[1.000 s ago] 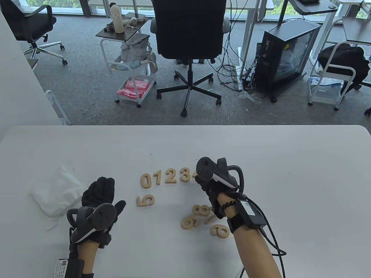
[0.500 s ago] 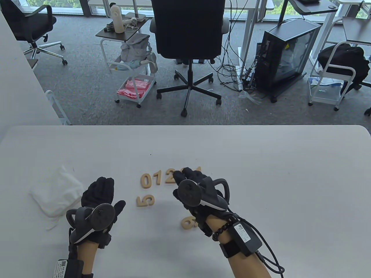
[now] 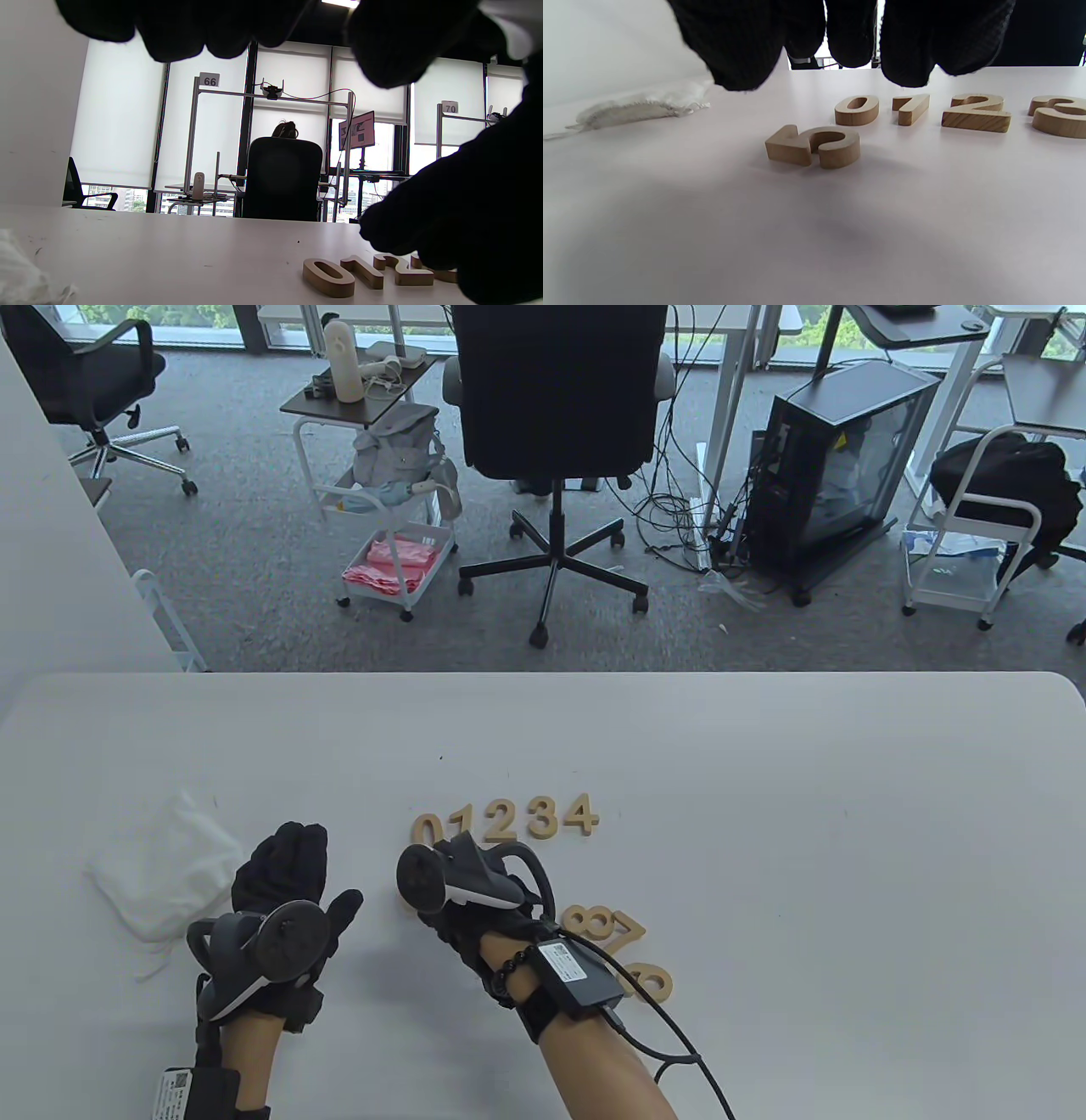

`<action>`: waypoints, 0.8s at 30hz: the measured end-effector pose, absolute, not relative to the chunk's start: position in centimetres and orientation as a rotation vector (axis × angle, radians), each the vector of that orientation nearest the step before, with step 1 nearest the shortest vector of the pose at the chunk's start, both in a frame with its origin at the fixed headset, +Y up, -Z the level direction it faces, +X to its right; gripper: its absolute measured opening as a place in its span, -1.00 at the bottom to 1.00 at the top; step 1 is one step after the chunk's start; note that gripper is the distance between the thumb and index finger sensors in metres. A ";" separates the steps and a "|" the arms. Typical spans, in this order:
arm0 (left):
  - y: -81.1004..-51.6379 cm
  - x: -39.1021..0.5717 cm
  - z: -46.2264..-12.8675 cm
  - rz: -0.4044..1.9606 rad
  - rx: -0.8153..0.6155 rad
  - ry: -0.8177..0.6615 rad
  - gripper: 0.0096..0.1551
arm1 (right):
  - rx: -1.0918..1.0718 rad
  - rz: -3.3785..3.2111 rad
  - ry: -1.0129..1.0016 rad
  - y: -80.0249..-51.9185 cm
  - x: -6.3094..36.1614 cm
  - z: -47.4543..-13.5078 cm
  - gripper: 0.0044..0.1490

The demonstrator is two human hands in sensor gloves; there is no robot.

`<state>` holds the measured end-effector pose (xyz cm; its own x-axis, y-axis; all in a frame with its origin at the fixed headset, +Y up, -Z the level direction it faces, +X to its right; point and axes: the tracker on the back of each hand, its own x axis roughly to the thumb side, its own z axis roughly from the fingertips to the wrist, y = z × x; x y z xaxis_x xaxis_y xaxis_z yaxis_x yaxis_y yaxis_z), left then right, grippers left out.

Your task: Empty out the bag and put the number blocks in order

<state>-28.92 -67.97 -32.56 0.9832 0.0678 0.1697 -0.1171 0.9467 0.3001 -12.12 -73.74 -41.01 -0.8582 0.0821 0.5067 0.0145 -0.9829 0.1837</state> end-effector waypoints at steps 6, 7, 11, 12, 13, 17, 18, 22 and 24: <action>-67.8 -29.1 -32.6 0.101 0.325 -0.159 0.01 | 0.792 3.053 0.396 -76.4 -13.7 -41.9 -0.09; -67.8 -29.1 -32.6 0.102 0.325 -0.159 0.01 | 0.789 3.057 0.408 -76.7 -13.8 -41.9 -0.09; -67.8 -29.1 -32.5 0.104 0.323 -0.161 0.01 | 0.777 3.087 0.391 -77.4 -14.3 -41.6 -0.08; -67.8 -29.1 -32.5 0.106 0.324 -0.161 0.01 | 0.780 3.097 0.395 -77.5 -14.4 -41.6 -0.09; -67.8 -29.2 -32.5 0.108 0.324 -0.161 0.01 | 0.784 3.108 0.391 -77.5 -14.5 -41.6 -0.12; -67.8 -29.2 -32.5 0.107 0.324 -0.162 0.01 | 0.770 3.128 0.385 -77.4 -14.5 -41.6 -0.18; -67.8 -29.2 -32.5 0.108 0.325 -0.162 0.01 | 0.767 3.133 0.378 -77.3 -14.5 -41.5 -0.20; -67.7 -29.2 -32.4 0.111 0.331 -0.163 0.01 | 0.778 3.165 0.317 -77.2 -14.5 -41.5 -0.26; -67.7 -29.2 -32.4 0.111 0.334 -0.163 0.01 | 0.777 3.175 0.293 -77.2 -14.4 -41.5 -0.26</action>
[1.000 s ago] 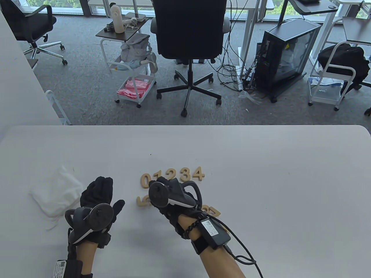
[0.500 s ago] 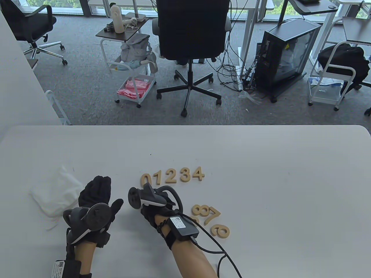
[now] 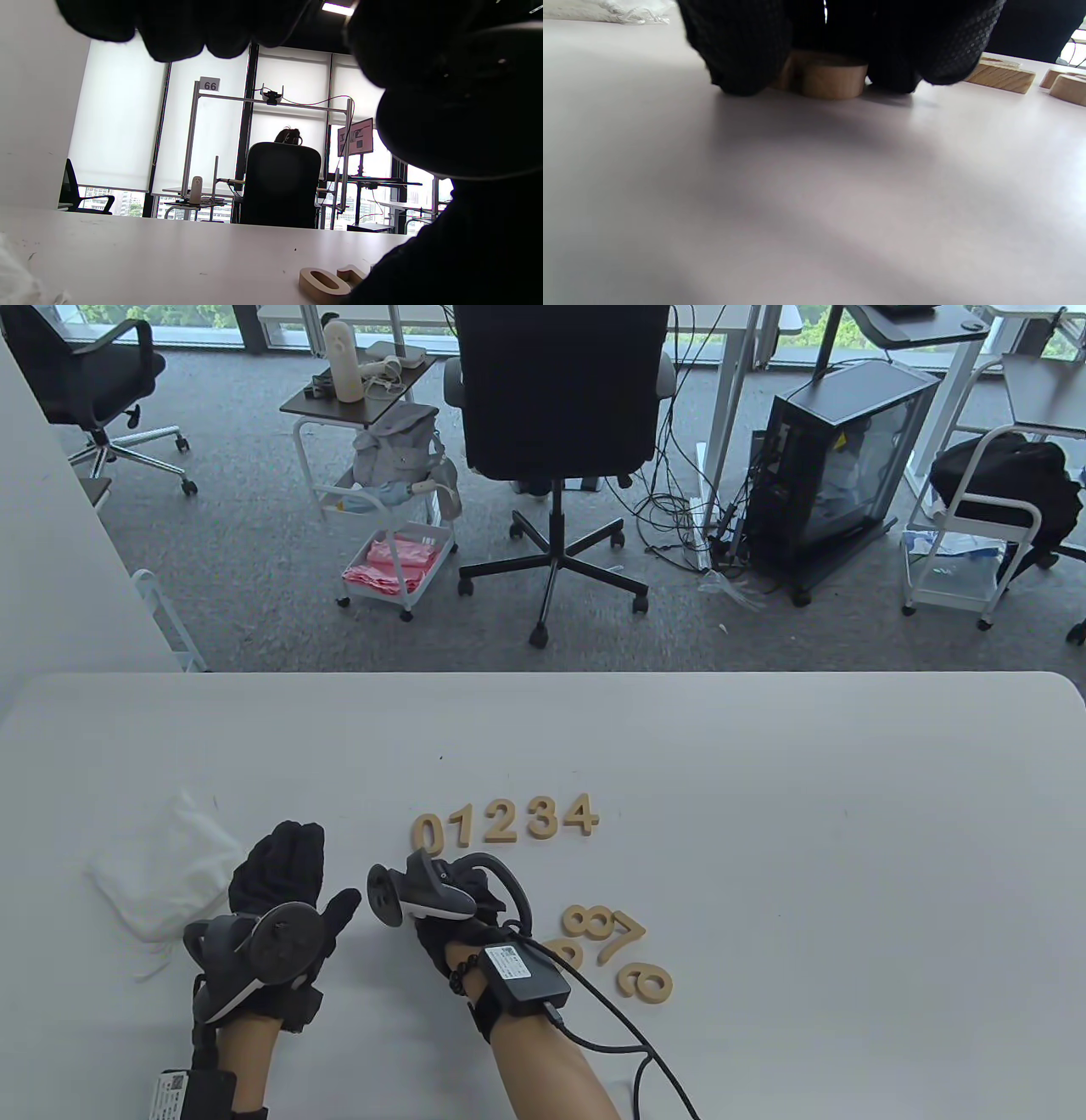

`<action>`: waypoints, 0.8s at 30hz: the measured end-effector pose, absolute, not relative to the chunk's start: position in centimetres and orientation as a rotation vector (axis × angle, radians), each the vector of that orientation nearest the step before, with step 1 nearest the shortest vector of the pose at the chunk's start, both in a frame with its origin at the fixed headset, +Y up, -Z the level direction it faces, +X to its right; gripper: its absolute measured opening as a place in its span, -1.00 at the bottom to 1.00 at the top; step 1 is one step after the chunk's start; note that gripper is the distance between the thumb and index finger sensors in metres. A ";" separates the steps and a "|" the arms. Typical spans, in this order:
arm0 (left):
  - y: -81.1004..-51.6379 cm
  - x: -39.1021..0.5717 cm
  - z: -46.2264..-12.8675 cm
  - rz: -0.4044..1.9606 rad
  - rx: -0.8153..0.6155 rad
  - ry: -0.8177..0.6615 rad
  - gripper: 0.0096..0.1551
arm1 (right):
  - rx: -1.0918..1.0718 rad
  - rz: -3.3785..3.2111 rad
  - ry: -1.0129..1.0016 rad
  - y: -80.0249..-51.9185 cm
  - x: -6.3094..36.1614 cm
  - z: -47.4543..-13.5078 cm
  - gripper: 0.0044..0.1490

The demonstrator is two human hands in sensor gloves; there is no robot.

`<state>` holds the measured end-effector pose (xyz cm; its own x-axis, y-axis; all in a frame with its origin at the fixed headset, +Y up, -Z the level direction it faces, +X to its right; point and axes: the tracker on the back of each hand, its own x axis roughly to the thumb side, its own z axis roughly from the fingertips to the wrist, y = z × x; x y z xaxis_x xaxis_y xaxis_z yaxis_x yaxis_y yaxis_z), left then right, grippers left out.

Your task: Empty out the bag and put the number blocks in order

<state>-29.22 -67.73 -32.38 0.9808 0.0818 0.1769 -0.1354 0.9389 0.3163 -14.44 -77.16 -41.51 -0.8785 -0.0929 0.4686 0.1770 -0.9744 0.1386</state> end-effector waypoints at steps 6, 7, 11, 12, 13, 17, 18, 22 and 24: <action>-67.7 -29.2 -32.3 0.113 0.337 -0.163 0.01 | -0.708 -2.917 -0.304 -77.0 -14.1 -41.9 -0.24; -67.7 -29.2 -32.3 0.113 0.337 -0.163 0.01 | -0.682 -2.943 -0.334 -76.9 -13.8 -42.0 -0.23; -67.6 -29.3 -32.2 0.119 0.346 -0.163 0.01 | -0.632 -3.087 -0.419 -75.4 -12.3 -42.6 -0.18; -67.6 -29.3 -32.2 0.119 0.346 -0.164 0.01 | -0.632 -3.126 -0.434 -75.0 -11.8 -42.7 -0.18; -67.6 -29.3 -32.2 0.117 0.346 -0.164 0.01 | -0.635 -3.167 -0.439 -74.3 -11.2 -42.8 -0.17; -67.6 -29.3 -32.2 0.114 0.344 -0.165 0.01 | -0.648 -3.252 -0.375 -71.4 -9.1 -42.9 -0.17; -67.6 -29.2 -32.2 0.113 0.344 -0.165 0.01 | -0.659 -3.271 -0.361 -70.7 -8.5 -42.9 -0.16; -67.5 -29.2 -32.2 0.111 0.344 -0.166 0.01 | -0.646 -3.348 -0.245 -67.3 -5.5 -42.4 -0.16; -67.5 -29.2 -32.2 0.109 0.344 -0.165 0.01 | -0.625 -3.396 -0.213 -65.6 -3.5 -42.1 -0.15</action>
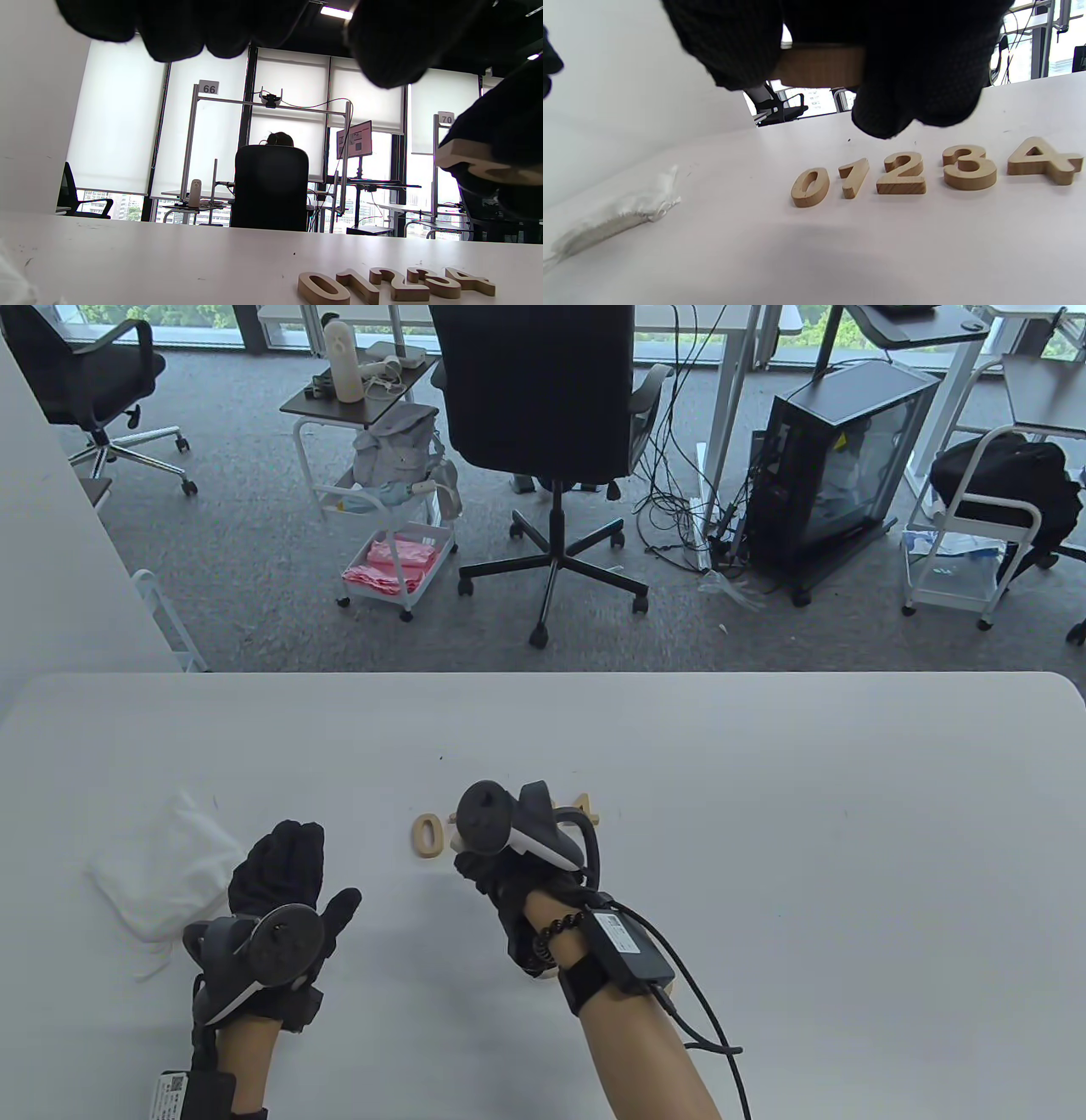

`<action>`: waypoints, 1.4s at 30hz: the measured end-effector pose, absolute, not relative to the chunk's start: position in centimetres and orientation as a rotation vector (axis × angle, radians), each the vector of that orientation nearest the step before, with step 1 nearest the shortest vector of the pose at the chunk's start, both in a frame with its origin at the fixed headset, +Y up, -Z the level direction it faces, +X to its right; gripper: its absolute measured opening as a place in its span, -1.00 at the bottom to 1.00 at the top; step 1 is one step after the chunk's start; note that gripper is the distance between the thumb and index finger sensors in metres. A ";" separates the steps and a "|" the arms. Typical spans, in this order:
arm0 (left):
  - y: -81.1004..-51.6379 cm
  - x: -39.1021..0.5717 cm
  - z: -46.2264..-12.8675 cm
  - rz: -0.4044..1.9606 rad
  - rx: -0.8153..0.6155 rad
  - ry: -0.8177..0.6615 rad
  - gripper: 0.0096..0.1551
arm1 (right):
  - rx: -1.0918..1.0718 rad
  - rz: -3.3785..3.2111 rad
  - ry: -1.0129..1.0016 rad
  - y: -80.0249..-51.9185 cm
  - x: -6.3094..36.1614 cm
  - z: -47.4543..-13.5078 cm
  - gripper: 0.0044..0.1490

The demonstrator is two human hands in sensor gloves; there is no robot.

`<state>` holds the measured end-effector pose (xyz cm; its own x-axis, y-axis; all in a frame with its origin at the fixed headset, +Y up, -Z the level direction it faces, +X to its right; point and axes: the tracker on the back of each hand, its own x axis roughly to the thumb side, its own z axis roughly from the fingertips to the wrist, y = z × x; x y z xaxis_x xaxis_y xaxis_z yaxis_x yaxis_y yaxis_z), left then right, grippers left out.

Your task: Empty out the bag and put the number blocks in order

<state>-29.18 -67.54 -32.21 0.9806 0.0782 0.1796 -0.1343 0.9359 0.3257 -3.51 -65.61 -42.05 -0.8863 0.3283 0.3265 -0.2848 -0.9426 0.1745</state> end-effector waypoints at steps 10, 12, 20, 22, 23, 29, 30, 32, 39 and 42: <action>-67.5 -29.0 -32.2 0.097 0.339 -0.160 0.01 | 0.331 2.773 0.050 -60.9 6.3 -41.5 -0.15; -67.5 -29.0 -32.2 0.096 0.339 -0.160 0.01 | 0.278 2.775 0.022 -60.6 8.3 -41.7 -0.17; -67.4 -29.0 -32.2 0.085 0.332 -0.152 0.01 | 0.124 2.835 -0.121 -61.6 13.7 -43.0 -0.17; -67.4 -29.0 -32.2 0.084 0.332 -0.150 0.01 | 0.101 2.866 -0.140 -62.4 14.4 -43.7 -0.21; -67.4 -29.0 -32.2 0.084 0.332 -0.150 0.01 | 0.096 2.877 -0.139 -62.7 14.5 -44.1 -0.25; -67.3 -28.9 -32.3 0.075 0.326 -0.146 0.01 | 0.050 2.963 -0.081 -66.0 13.6 -46.4 -0.31; -67.3 -28.9 -32.3 0.073 0.324 -0.145 0.01 | 0.050 2.979 -0.051 -66.9 13.1 -47.1 -0.32; -67.3 -28.9 -32.2 0.071 0.323 -0.142 0.01 | 0.042 3.005 -0.019 -68.0 12.5 -47.7 -0.32; -67.2 -29.0 -32.2 0.075 0.323 -0.136 0.01 | 0.025 3.111 0.100 -72.1 10.2 -50.2 -0.32; -67.2 -29.1 -32.3 0.080 0.323 -0.132 0.01 | 0.022 3.128 0.161 -73.3 9.3 -50.9 -0.33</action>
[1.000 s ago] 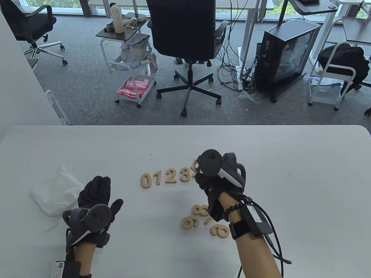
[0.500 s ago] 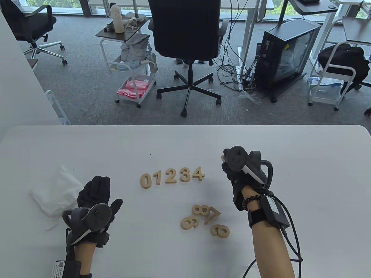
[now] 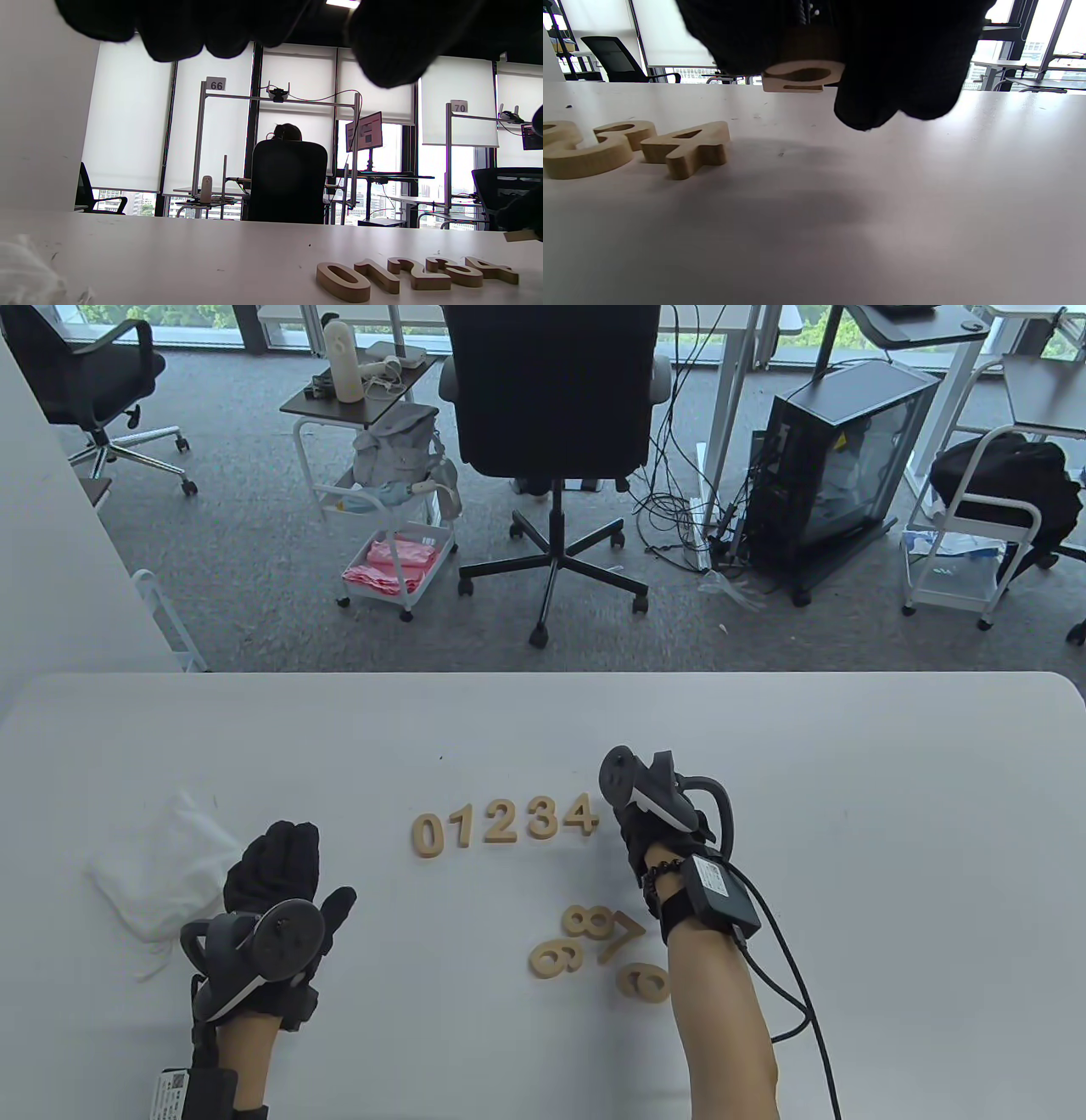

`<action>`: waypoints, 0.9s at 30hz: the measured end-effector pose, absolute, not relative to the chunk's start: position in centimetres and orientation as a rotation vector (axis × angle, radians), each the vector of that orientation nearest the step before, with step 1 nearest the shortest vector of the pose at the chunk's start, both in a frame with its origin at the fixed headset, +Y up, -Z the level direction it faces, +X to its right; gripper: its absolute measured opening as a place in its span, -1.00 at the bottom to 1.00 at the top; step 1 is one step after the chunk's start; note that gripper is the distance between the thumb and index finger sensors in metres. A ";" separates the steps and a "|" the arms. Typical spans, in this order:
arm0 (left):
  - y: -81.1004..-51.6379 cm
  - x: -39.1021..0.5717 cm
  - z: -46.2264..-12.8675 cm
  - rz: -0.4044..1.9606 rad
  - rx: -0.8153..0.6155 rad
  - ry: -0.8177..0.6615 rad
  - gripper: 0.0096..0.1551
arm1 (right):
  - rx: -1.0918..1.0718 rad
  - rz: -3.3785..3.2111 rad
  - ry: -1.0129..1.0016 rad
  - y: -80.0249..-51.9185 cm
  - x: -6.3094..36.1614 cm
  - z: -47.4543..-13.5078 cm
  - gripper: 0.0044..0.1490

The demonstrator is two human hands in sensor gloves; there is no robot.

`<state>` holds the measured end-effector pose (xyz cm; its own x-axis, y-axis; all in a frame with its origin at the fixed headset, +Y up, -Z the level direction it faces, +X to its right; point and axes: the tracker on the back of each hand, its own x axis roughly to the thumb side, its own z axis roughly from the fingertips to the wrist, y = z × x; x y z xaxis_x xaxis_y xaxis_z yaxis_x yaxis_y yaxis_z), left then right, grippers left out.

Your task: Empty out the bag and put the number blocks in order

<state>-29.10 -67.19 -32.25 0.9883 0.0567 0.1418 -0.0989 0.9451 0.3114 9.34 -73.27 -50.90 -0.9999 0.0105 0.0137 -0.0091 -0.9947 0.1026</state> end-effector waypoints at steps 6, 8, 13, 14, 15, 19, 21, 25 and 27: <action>-67.2 -29.1 -32.3 0.076 0.316 -0.132 0.01 | 0.014 3.152 0.209 -74.4 8.1 -51.8 -0.33; -67.2 -29.1 -32.3 0.076 0.316 -0.132 0.01 | 0.010 3.145 0.231 -74.7 7.8 -52.0 -0.33; -67.2 -29.1 -32.3 0.077 0.314 -0.132 0.01 | 0.000 3.184 0.284 -75.4 7.4 -52.3 -0.33; -67.2 -29.1 -32.3 0.078 0.314 -0.131 0.01 | -0.017 3.182 0.301 -75.6 7.4 -52.3 -0.33; -67.2 -29.1 -32.3 0.079 0.315 -0.131 0.01 | -0.026 3.183 0.303 -75.8 7.5 -52.4 -0.33; -67.2 -29.0 -32.3 0.079 0.313 -0.133 0.01 | -0.012 3.167 0.368 -75.9 7.6 -52.5 -0.27; -67.2 -29.0 -32.4 0.077 0.313 -0.134 0.01 | 0.004 3.166 0.392 -75.9 7.6 -52.5 -0.25; -67.3 -29.0 -32.3 0.078 0.316 -0.134 0.01 | 0.027 3.159 0.454 -76.0 7.6 -52.6 -0.17; -67.3 -29.0 -32.4 0.077 0.314 -0.134 0.01 | 0.036 3.171 0.459 -76.1 7.5 -52.6 -0.14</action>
